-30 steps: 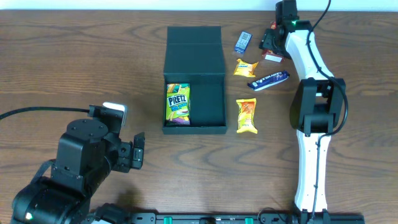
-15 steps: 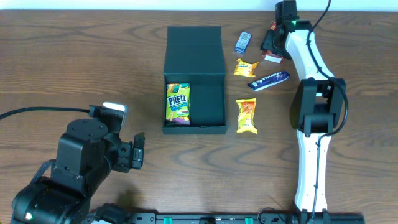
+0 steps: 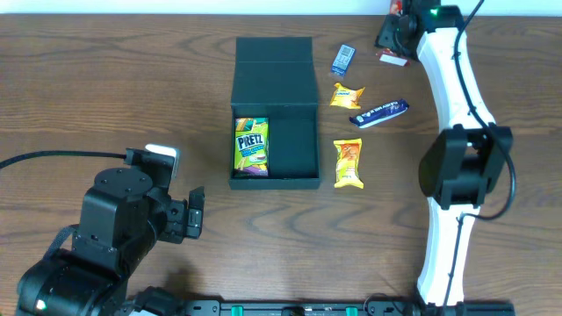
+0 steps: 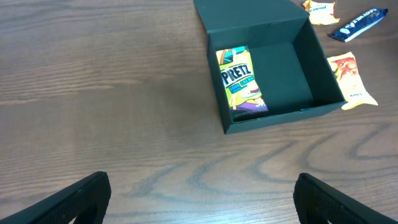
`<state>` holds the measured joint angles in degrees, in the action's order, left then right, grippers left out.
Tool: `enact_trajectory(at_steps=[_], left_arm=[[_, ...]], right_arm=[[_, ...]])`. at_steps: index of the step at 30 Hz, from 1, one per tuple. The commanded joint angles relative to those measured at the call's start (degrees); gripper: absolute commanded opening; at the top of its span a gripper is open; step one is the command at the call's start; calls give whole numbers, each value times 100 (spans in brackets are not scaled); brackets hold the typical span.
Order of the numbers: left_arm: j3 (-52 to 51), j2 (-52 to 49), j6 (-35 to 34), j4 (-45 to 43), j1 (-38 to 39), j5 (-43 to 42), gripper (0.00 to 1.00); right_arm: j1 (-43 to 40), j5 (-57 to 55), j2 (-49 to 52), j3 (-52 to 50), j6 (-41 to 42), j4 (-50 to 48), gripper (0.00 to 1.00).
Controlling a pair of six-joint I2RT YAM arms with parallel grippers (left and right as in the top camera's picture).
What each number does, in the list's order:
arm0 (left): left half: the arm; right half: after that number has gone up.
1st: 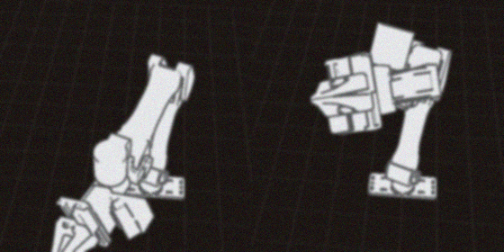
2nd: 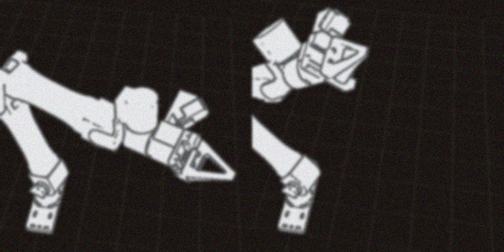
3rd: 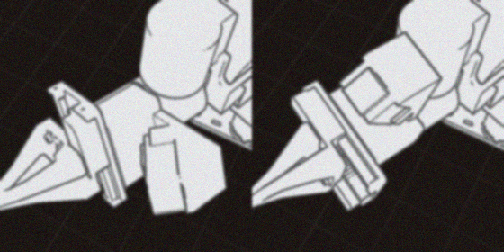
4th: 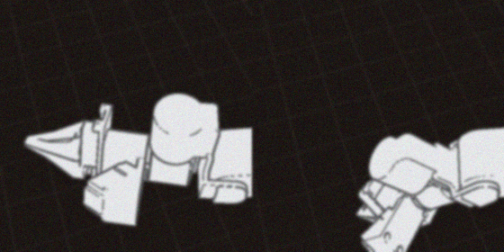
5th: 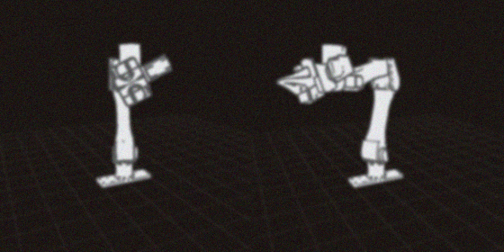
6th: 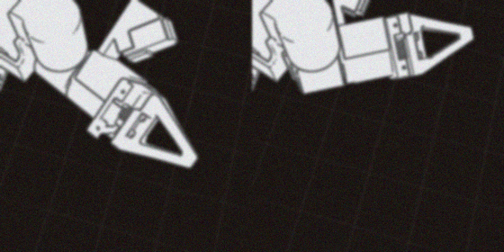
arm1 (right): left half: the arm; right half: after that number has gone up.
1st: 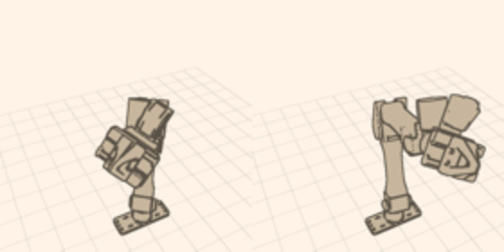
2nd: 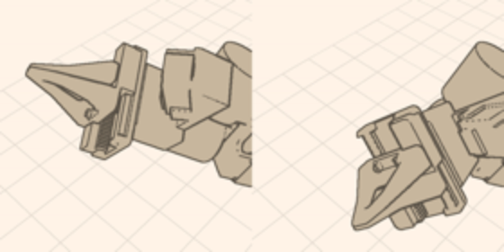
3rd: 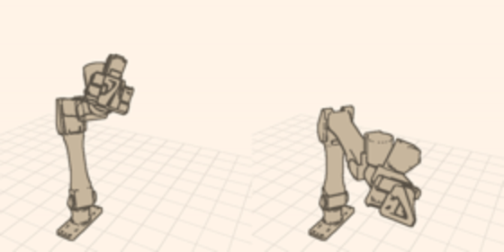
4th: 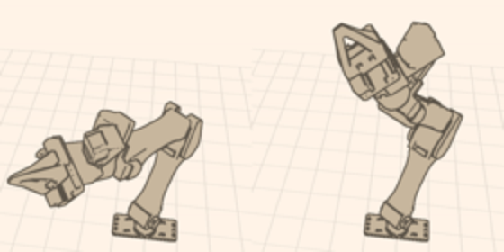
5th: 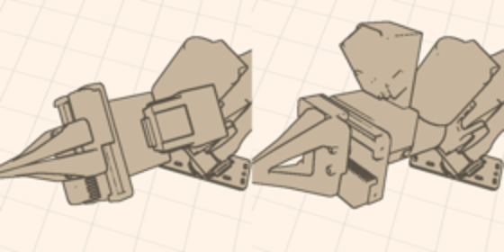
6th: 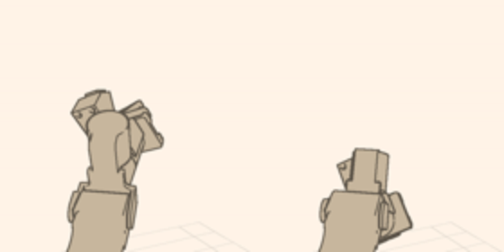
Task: Pack container
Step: 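Carry the Hello Panda box left and lower it into the black box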
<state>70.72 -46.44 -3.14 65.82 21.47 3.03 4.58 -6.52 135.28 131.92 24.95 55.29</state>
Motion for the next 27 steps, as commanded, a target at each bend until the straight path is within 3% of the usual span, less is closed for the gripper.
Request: enact_trajectory(at_steps=[1, 13, 23, 27], left_arm=[[-22, 0, -24, 15, -9, 55, 95], [-22, 0, -26, 15, -9, 55, 95], [-22, 0, -24, 15, -9, 52, 95], [-22, 0, -26, 15, -9, 55, 95]], right_arm=[[269, 192, -286, 15, -39, 144, 63], [1744, 249, -494, 15, 0, 1543, 60], [2728, 251, -494, 15, 640, 2933, 54], [2964, 249, -494, 15, 710, 3064, 53]])
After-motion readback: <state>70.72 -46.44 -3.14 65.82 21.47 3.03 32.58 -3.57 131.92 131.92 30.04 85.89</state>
